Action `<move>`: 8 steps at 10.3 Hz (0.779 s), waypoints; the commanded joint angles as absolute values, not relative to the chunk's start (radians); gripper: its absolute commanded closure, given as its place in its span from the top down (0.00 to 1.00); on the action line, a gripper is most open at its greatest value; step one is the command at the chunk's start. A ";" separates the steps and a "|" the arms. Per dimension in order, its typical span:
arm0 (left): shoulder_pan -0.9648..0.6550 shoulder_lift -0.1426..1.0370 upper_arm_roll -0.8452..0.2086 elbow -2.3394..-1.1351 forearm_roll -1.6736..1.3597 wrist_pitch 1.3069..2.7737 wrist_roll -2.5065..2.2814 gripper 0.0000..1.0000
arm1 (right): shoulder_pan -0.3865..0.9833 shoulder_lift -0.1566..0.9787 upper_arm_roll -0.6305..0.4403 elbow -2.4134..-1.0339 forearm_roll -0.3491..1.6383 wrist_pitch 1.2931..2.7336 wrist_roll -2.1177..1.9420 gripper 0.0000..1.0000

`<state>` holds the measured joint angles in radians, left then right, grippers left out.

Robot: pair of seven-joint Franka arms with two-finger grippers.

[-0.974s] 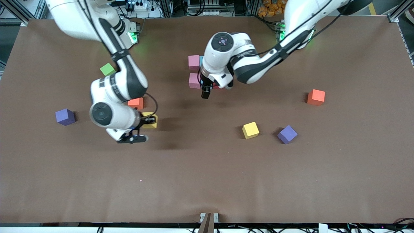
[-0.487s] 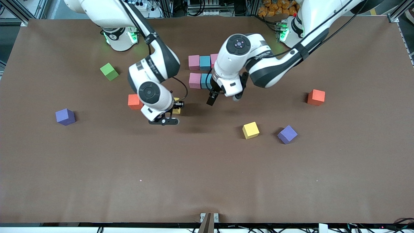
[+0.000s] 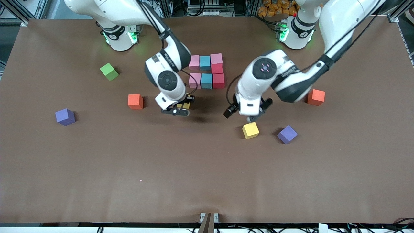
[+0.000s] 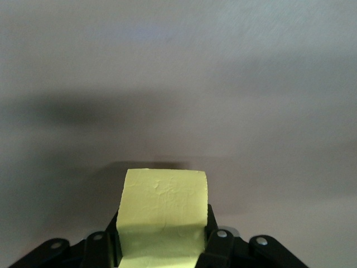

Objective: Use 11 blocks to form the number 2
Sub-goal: 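Lower the yellow block at the cluster while the left gripper reaches yellow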

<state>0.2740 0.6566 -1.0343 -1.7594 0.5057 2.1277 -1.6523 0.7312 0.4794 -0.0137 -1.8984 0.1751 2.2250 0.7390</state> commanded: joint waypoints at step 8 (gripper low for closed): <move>0.180 0.735 -0.827 -1.583 0.465 2.036 -1.256 1.00 | 0.851 0.543 -0.020 -1.894 0.164 2.278 0.802 0.34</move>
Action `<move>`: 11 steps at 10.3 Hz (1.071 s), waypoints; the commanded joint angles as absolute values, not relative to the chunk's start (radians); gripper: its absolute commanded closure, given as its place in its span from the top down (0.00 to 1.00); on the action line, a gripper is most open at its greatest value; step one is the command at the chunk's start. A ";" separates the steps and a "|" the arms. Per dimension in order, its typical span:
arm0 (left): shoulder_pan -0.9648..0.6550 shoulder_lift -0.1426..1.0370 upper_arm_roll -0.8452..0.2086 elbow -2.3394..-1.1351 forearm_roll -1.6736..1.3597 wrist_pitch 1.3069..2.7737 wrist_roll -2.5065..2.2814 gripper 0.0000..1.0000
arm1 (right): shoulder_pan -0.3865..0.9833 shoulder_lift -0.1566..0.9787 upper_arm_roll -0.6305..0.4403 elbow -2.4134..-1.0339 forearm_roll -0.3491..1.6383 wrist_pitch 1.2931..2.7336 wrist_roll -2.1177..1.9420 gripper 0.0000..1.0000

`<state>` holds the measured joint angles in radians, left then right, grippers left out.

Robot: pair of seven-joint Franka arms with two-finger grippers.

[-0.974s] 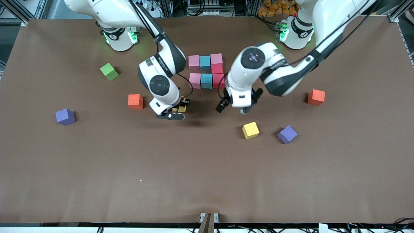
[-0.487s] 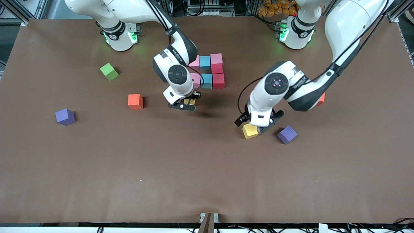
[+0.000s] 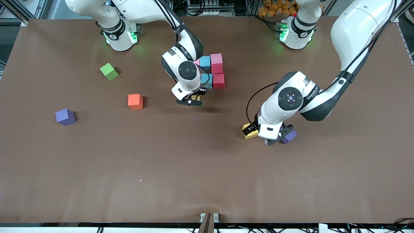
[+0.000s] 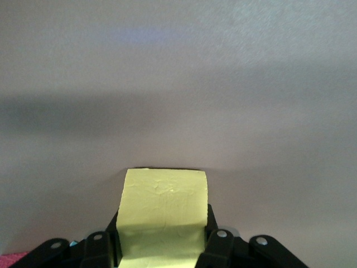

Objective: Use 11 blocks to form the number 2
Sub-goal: 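Lower the yellow block at the cluster while the left gripper reaches yellow, then release the yellow block with the right gripper while the left gripper grasps yellow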

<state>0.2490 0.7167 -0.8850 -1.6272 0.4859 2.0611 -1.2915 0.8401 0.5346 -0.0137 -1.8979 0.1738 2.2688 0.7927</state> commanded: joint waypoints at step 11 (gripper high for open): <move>0.037 0.758 -0.637 -1.511 0.388 1.985 -1.111 1.00 | 0.865 0.545 -0.021 -1.904 0.164 2.267 0.808 0.70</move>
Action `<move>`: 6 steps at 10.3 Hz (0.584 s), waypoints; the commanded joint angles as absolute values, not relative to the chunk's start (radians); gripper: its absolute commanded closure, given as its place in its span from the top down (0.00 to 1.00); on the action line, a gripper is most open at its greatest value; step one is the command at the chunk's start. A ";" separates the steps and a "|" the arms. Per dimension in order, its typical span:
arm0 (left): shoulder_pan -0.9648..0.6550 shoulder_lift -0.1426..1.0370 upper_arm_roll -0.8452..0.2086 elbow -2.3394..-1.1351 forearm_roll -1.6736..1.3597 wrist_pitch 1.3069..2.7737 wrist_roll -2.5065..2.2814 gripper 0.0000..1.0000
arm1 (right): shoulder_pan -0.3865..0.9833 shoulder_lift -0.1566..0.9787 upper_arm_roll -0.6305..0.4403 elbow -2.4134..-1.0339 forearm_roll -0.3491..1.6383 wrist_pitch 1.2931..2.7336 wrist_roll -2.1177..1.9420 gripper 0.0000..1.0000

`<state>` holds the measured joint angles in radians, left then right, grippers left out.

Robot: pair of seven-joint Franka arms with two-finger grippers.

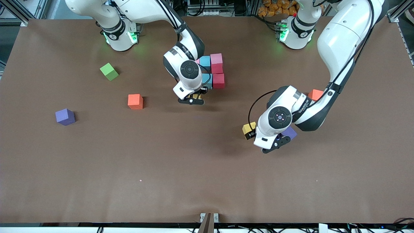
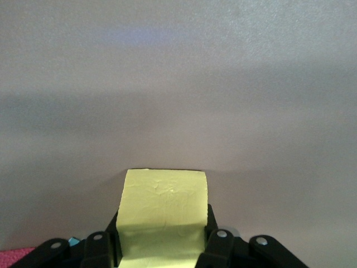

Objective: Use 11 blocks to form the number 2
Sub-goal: 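Release the yellow block with the right gripper while the left gripper grasps yellow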

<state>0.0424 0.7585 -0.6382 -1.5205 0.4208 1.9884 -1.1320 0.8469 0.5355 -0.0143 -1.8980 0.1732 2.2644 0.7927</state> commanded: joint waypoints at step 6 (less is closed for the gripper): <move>0.034 0.782 -0.635 -1.513 0.377 2.034 -1.121 1.00 | 0.835 0.428 -0.060 -1.894 0.163 2.257 0.813 1.00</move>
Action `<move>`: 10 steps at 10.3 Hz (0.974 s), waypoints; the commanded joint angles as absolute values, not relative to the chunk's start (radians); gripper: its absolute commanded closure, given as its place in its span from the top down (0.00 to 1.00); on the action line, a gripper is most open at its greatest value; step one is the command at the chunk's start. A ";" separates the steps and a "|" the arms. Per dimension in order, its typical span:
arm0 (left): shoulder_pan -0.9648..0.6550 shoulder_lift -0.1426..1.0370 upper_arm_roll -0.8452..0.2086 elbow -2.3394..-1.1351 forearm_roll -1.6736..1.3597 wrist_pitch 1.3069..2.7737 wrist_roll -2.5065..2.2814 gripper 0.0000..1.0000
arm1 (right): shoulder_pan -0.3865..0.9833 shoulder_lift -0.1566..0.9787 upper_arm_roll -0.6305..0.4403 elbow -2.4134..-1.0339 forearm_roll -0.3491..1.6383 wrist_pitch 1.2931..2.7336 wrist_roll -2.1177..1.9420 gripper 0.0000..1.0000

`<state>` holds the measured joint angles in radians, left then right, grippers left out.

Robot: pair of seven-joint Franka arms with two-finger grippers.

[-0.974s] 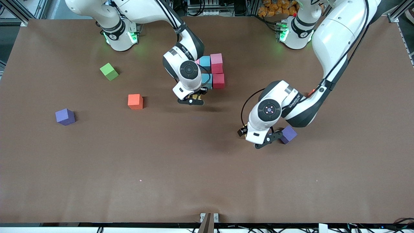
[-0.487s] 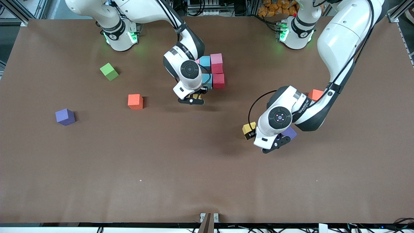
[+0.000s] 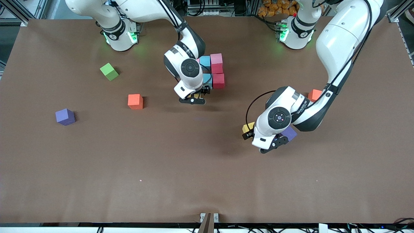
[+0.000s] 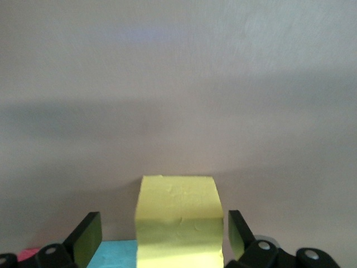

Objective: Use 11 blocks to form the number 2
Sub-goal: 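Release the yellow block with the right gripper while the left gripper grasps yellow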

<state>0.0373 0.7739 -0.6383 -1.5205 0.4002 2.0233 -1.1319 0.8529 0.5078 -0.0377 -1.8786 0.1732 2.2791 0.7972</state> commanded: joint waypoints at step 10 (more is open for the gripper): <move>0.028 0.854 -0.623 -1.528 0.402 2.094 -1.083 0.98 | 0.537 0.264 -0.129 -2.179 0.003 2.175 0.322 1.00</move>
<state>0.0318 0.8522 -0.6331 -1.5249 0.4002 2.0828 -1.1118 0.5573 0.3381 -0.1418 -2.0948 0.0518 2.1463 0.3493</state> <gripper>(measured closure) 0.004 0.000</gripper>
